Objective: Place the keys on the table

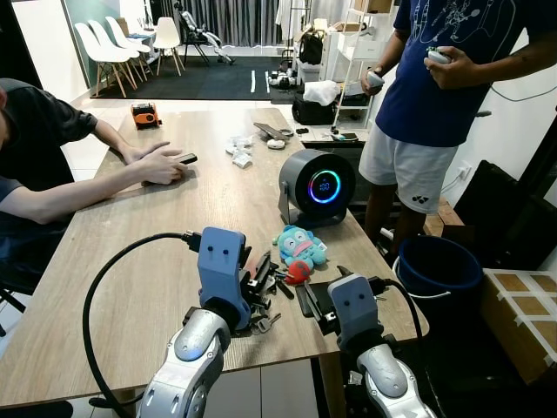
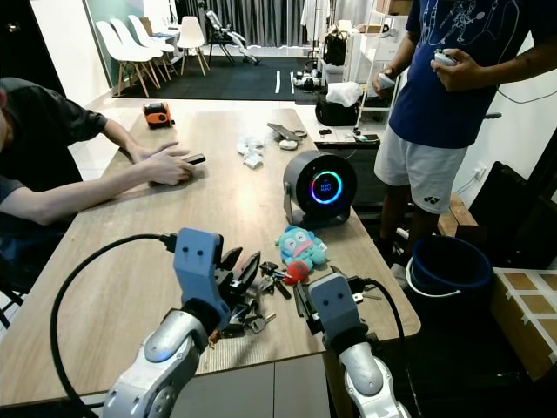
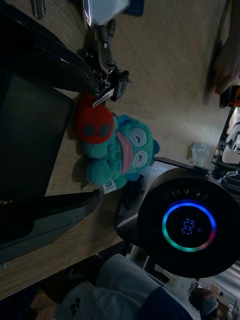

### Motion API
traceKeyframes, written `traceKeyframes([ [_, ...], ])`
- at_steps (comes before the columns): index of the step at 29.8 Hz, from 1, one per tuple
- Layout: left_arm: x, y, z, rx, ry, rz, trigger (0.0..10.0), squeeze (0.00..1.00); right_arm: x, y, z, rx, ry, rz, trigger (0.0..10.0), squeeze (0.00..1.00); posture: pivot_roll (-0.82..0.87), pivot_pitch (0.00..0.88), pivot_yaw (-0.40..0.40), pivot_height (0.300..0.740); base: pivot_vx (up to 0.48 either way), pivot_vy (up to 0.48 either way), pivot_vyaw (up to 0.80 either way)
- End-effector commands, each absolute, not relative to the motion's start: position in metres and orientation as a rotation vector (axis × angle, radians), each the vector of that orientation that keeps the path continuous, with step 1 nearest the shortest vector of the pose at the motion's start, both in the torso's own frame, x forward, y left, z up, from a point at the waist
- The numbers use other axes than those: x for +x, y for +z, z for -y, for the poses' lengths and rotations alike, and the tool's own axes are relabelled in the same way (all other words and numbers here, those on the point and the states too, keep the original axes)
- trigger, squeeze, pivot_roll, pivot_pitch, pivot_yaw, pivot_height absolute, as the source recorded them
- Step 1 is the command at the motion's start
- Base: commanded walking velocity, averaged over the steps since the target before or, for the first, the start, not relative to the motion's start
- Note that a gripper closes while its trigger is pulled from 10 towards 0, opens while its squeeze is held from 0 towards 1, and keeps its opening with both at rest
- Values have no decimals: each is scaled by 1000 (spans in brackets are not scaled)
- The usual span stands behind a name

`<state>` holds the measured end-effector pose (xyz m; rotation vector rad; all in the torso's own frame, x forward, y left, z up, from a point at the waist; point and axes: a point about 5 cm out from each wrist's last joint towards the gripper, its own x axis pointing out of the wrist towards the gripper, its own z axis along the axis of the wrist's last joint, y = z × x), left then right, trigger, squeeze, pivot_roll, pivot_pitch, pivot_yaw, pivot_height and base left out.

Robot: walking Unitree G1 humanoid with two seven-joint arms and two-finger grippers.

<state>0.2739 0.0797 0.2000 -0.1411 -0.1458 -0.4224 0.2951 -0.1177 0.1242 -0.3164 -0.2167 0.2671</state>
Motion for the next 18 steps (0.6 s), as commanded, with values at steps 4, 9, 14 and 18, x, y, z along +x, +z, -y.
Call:
traceKeyframes([
  [4,266,204,-74,-227,-516,141,10000,0,294,120,117,-316,272,206,10000,0,83,97,10,740,0,0,0],
  [9,284,197,-100,33,-291,169,10000,0,295,120,118,-320,271,206,10000,0,84,93,10,740,0,0,0],
  [14,286,193,-122,235,-266,132,10000,0,295,121,120,-324,267,209,10000,0,81,97,16,740,0,0,0],
  [18,269,194,-133,258,-444,54,10000,0,295,121,126,-334,251,207,10000,0,83,100,22,740,0,0,0],
])
